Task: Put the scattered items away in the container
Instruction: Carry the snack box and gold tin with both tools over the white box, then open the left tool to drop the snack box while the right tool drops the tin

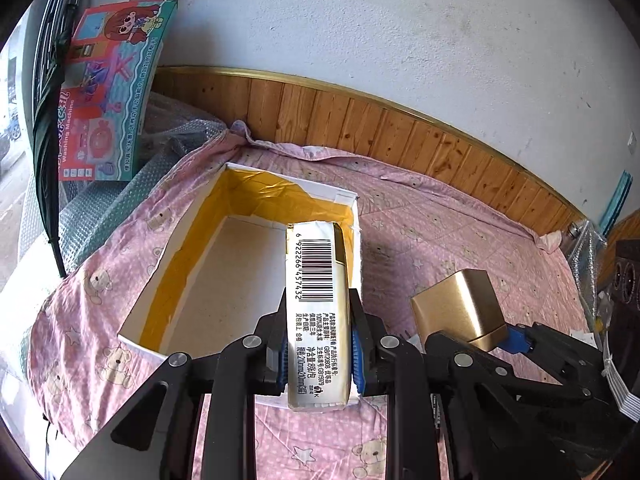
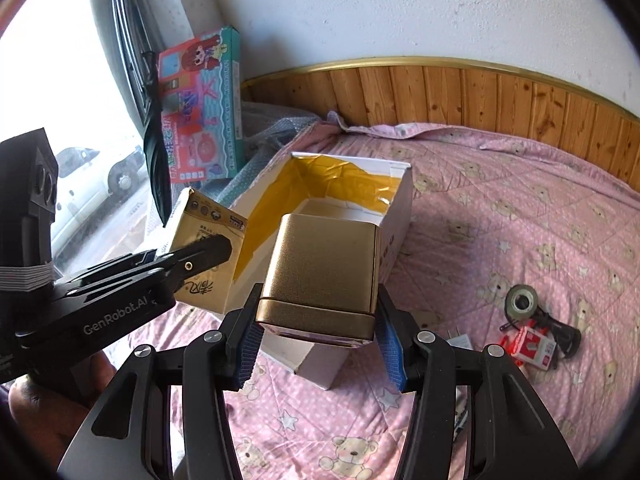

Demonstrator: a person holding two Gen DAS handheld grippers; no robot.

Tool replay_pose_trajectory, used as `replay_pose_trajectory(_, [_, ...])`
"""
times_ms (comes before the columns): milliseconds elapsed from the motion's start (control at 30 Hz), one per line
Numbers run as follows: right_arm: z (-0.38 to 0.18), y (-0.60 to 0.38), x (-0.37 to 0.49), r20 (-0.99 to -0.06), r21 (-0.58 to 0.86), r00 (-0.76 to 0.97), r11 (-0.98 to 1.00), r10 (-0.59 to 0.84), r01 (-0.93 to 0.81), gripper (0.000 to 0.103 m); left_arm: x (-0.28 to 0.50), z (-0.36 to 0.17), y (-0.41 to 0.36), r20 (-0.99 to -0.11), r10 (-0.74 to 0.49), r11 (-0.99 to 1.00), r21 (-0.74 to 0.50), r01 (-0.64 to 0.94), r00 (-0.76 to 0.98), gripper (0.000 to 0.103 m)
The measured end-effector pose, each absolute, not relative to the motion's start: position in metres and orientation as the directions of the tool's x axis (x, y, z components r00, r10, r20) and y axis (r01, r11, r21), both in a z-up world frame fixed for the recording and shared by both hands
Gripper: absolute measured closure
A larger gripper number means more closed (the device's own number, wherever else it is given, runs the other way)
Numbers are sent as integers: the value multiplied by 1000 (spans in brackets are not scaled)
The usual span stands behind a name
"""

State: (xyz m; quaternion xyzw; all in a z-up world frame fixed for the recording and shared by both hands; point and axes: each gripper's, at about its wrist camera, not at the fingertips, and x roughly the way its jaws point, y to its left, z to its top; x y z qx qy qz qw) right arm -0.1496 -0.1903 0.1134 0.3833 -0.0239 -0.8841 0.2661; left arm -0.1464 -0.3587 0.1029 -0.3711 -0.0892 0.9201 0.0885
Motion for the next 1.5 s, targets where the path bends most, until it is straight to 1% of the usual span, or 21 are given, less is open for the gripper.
replay_pose_trajectory(200, [100, -218, -180, -702, 248, -520, -852, -486, 461, 49, -177, 80, -379, -729, 212, -971, -230, -59, -651, 79])
replay_pose_trajectory(500, [65, -250, -203, -760, 194, -472, -849, -447, 491, 49, -203, 39, -392, -803, 144, -986, -169, -11, -578, 79])
replay_pose_trajectory(733, [43, -260, -207, -787, 157, -456, -850, -415, 503, 48, -212, 22, -399, -829, 120, -989, -146, 5, -546, 79])
replay_pose_trajectory(900, [39, -261, -207, -783, 156, -462, -850, -417, 503, 47, -215, 17, -400, -837, 111, -991, -131, -2, -535, 76])
replay_pose_trajectory(967, [40, -260, -208, -781, 162, -465, -855, -417, 494, 47, -215, 16, -400, -838, 105, -992, -122, -2, -535, 69])
replay_pose_trajectory(1033, [42, -255, -207, -773, 180, -471, -859, -426, 480, 48, -214, 16, -401, -836, 101, -993, -118, -4, -540, 49])
replay_pose_trajectory(1067, [44, -252, -206, -767, 191, -477, -863, -428, 467, 48, -212, 16, -401, -833, 98, -994, -113, -4, -545, 46])
replay_pose_trajectory(1133, [49, -244, -203, -752, 224, -488, -869, -442, 442, 48, -210, 19, -403, -825, 84, -995, -100, -2, -559, 43])
replay_pose_trajectory(1267, [55, -228, -192, -734, 238, -532, -893, -423, 381, 48, -204, 29, -412, -806, 60, -996, -87, 18, -588, 38])
replay_pose_trajectory(1367, [50, -219, -190, -748, 250, -527, -907, -404, 340, 48, -197, 39, -428, -778, 0, -997, -50, 63, -628, 36])
replay_pose_trajectory(1433, [42, -219, -191, -768, 254, -502, -909, -397, 329, 48, -196, 41, -443, -764, -50, -993, -28, 111, -643, 32])
replay_pose_trajectory(1467, [37, -220, -192, -779, 255, -488, -910, -393, 326, 50, -198, 39, -450, -768, -59, -991, -29, 127, -638, 32])
replay_pose_trajectory(1500, [33, -223, -192, -787, 258, -473, -908, -396, 331, 65, -201, 33, -457, -778, -61, -990, -34, 139, -625, 32])
